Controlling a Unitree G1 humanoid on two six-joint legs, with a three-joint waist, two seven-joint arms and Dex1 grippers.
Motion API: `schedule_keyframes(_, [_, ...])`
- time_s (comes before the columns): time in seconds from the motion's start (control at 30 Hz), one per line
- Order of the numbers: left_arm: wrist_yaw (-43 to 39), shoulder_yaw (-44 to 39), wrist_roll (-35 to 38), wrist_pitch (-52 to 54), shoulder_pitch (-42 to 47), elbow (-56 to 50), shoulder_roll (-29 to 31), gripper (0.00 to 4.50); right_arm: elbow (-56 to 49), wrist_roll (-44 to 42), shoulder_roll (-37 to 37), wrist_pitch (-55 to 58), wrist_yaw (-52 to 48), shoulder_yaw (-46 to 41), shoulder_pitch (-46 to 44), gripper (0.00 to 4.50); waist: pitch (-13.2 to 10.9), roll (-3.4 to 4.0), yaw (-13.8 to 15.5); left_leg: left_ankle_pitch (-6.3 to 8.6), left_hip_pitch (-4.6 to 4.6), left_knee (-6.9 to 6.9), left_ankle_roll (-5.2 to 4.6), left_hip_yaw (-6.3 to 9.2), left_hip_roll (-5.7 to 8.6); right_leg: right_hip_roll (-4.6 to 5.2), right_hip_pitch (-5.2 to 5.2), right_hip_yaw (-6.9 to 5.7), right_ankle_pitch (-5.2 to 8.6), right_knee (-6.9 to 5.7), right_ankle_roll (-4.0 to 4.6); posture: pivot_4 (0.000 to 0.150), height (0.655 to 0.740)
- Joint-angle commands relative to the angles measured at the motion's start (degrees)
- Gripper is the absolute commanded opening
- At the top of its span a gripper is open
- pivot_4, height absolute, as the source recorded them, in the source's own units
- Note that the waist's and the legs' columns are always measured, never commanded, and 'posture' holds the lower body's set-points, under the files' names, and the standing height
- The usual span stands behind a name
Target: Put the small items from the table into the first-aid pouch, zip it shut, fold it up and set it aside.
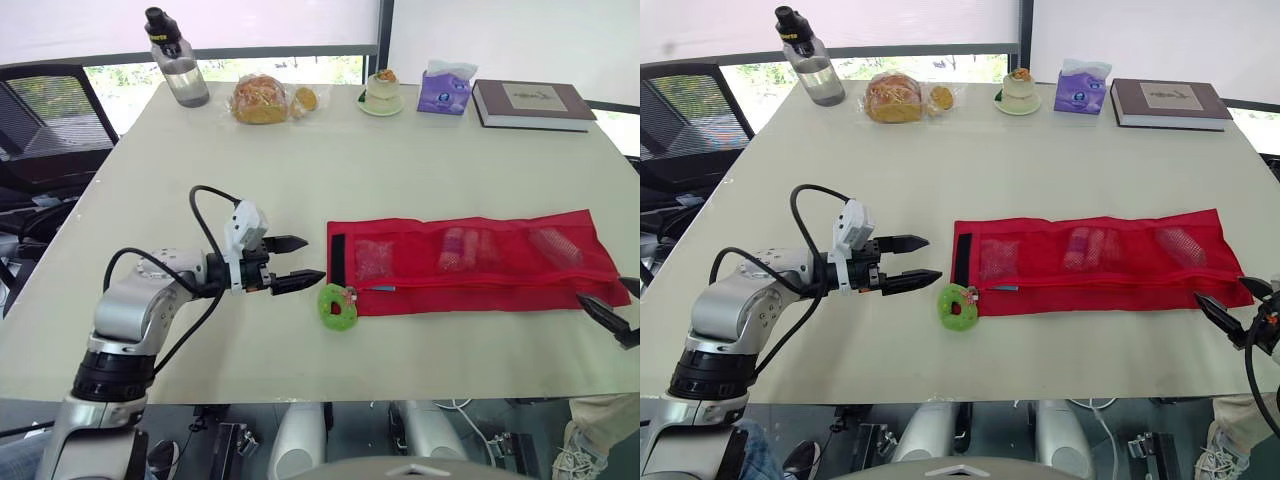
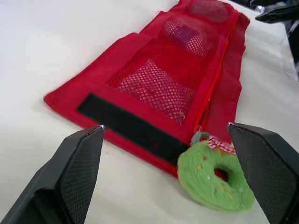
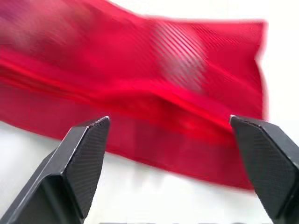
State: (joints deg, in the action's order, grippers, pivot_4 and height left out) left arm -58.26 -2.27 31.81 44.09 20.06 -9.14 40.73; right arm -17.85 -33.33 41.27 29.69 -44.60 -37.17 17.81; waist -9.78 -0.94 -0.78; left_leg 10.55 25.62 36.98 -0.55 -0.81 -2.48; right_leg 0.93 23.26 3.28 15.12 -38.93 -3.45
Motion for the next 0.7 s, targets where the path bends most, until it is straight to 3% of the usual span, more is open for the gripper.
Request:
schedule_keyframes(0.03, [7.2, -4.1, 5.1, 9.6, 2.7, 2.9, -4.4, 4.5, -10.7, -9.1, -1.1, 3.3, 0.2, -0.3, -1.1, 4.46, 0.0, 0.0, 0.1, 0.0, 0.01, 0.0, 0.0, 0.0, 0.01, 0.01, 0.0, 0.0, 0.0, 0.01, -0.01, 0.15, 0.74])
schedule_keyframes(0.2, [11.6, -5.3, 9.5, 20.9, 4.2, 3.5, -7.5, 4.5, -16.9, -11.1, -3.2, 1.6, 3.0, 3.9, -5.9, 4.46, 0.0, -0.11, 0.0, 0.0, 0.09, 0.1, 0.0, 0.08, 0.03, 0.02, -0.02, -0.08, -0.01, 0.02, -0.02, 0.15, 0.74])
schedule_keyframes(0.53, [17.2, -5.6, 13.0, 37.6, 11.1, 12.4, -10.0, 4.5, -23.2, -17.8, 0.8, 3.5, 0.4, 10.7, -12.6, 4.46, 0.0, -0.13, 0.1, 0.0, 0.08, 0.11, 0.01, 0.17, 0.08, 0.02, -0.05, -0.16, -0.13, 0.01, 0.19, 0.15, 0.74])
schedule_keyframes(0.7, [21.6, -8.0, 13.4, 43.4, 12.2, 14.6, -16.6, 4.5, -25.9, -22.4, 2.6, 5.3, 1.7, 14.2, -16.0, 4.46, 0.0, -0.13, 0.4, 0.0, 0.06, 0.15, 0.0, 0.24, 0.13, 0.08, -0.16, -0.21, -0.13, 0.03, 0.19, 0.15, 0.74])
